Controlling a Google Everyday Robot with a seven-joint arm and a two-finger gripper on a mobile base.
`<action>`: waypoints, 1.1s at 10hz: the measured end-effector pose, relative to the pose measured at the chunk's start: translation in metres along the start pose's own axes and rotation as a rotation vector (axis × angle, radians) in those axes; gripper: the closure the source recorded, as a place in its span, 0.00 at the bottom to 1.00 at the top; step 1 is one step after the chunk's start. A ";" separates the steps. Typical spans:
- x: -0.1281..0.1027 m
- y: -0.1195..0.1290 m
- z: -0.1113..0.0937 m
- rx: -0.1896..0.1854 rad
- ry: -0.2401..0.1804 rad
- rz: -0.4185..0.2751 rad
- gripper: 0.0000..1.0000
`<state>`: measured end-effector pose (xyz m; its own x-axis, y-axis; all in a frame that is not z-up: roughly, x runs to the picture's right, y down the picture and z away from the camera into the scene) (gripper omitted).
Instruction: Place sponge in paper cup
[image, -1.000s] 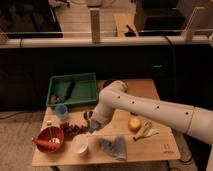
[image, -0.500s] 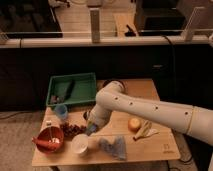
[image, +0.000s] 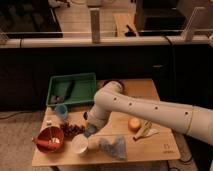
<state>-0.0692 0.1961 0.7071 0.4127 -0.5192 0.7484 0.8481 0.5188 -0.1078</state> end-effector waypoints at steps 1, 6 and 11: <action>-0.004 -0.001 -0.001 -0.002 -0.005 -0.010 0.96; -0.018 -0.005 -0.004 -0.014 -0.027 -0.042 0.96; -0.031 -0.011 -0.006 -0.039 -0.047 -0.086 0.96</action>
<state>-0.0892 0.2026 0.6816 0.3221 -0.5277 0.7860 0.8924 0.4463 -0.0660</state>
